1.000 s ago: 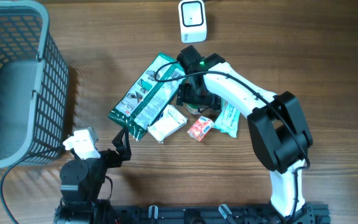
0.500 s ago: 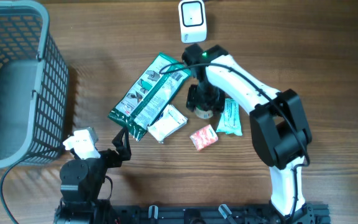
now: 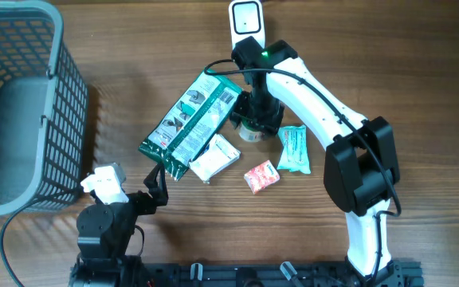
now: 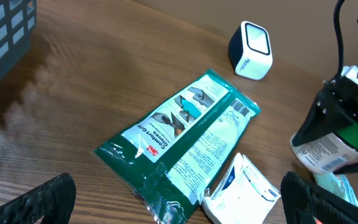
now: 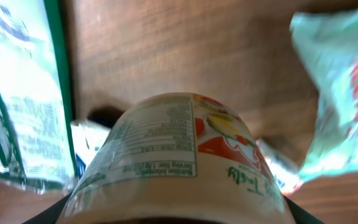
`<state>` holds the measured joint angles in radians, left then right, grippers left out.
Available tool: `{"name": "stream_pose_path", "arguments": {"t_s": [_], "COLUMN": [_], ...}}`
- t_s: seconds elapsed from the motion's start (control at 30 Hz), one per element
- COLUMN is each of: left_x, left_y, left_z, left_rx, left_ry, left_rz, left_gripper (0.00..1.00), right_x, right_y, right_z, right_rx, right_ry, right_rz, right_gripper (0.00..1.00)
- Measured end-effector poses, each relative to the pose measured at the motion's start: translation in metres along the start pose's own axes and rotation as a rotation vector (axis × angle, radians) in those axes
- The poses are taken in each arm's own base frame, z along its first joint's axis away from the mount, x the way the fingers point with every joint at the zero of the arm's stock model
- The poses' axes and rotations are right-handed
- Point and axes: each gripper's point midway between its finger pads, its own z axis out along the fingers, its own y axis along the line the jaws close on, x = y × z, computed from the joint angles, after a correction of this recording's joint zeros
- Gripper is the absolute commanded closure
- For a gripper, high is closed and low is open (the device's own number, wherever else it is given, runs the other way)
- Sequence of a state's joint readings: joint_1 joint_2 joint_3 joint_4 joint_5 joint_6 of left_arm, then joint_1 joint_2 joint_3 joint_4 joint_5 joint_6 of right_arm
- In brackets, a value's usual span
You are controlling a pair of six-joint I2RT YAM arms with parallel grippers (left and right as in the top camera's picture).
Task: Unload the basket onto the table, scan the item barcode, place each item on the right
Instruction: 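Lift the green-lid jar with the right gripper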
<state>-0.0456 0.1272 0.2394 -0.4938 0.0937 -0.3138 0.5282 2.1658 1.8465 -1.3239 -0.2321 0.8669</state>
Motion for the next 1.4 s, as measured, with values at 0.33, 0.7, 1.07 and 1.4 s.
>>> {"name": "stream_pose_path", "arguments": {"t_s": [0.33, 0.7, 1.07, 1.4], "left_x": [0.000, 0.000, 0.000, 0.000], "left_y": [0.000, 0.000, 0.000, 0.000], "left_z": [0.000, 0.000, 0.000, 0.000], "left_rx": [0.000, 0.000, 0.000, 0.000], "left_ry": [0.000, 0.000, 0.000, 0.000], "left_rz": [0.000, 0.000, 0.000, 0.000], "left_gripper": [0.00, 0.00, 0.00, 0.00], "right_x": [0.054, 0.071, 0.090, 0.104], "right_y": [0.003, 0.017, 0.020, 0.019], "right_z": [-0.008, -0.014, -0.012, -0.011], "right_rx": [-0.069, -0.135, -0.103, -0.081], "right_ry": [0.274, 0.378, 0.411, 0.427], "right_rz": [-0.033, 0.067, 0.046, -0.014], "right_gripper": [0.42, 0.42, 0.46, 0.46]}}
